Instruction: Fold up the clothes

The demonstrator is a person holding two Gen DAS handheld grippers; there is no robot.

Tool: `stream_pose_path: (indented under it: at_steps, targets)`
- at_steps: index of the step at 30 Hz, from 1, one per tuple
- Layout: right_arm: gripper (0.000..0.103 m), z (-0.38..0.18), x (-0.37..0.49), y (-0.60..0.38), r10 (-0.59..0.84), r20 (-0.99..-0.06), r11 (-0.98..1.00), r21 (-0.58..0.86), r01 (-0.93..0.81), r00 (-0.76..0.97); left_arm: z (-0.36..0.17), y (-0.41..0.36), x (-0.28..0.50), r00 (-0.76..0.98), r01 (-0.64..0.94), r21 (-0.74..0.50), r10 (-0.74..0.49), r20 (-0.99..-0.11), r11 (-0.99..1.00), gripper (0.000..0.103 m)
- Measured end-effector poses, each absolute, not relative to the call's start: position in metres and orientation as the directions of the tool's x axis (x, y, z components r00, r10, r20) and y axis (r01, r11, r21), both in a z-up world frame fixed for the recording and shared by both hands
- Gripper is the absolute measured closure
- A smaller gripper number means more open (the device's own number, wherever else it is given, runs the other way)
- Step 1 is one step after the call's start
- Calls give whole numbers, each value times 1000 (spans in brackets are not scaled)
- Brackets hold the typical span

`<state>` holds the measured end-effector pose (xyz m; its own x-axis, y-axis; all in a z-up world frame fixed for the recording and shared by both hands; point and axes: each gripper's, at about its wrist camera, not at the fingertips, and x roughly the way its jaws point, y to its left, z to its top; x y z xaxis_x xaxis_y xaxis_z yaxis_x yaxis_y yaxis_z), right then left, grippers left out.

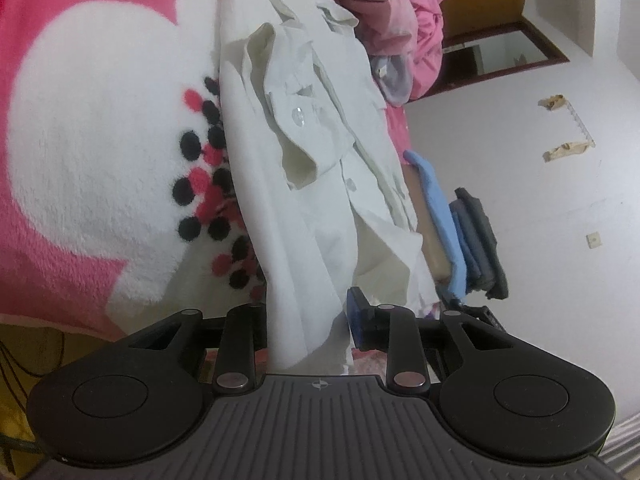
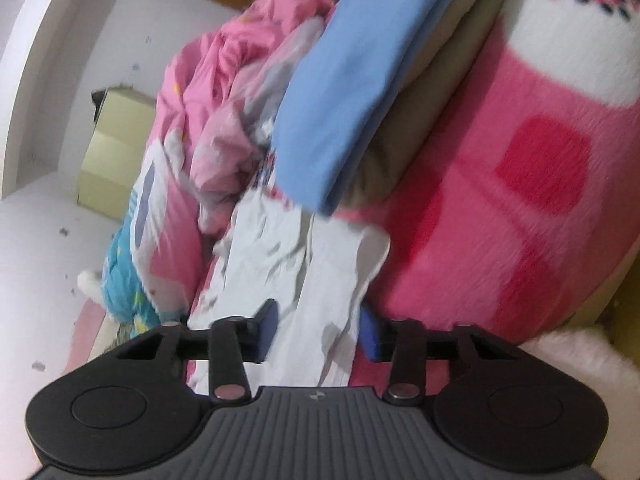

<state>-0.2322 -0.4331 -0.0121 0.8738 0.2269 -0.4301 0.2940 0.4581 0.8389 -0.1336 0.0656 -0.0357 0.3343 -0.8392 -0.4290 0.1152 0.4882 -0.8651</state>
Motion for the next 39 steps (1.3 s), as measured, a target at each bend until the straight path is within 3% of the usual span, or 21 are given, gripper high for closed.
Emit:
stream_pose_path:
  at_steps: [1,3,5,7,13,22,39]
  targets:
    - [70,-13,-230,-430,230,-436,466,834,295,870,-35,65,-135,339,126,-855,-832,-439,502,82]
    - [81,-14,-227,-425,234,-442,475,829,295,866,-30,63,-137,348,159,-827,-814,-465,540,96]
    - [98,-15,-225,-422,234,-448,476,827,300,863,-24,63,-141,362,191,-804,-802,-476,563,99]
    - [101,-11,-225,-420,236,-436,474,832,289,869,-18,69,-143,368,195,-828,-821,-436,527,99]
    - [102,21,-219,-406,232,-389,528,820,221,892,2,90,-140,414,209,-868,-845,-339,451,101]
    - [102,65,-190,-396,220,-350,608,779,152,911,26,103,-127,511,257,-859,-817,-269,443,101]
    - [102,106,-102,-378,261,-315,677,733,59,912,48,119,-51,590,282,-853,-780,-207,440,101]
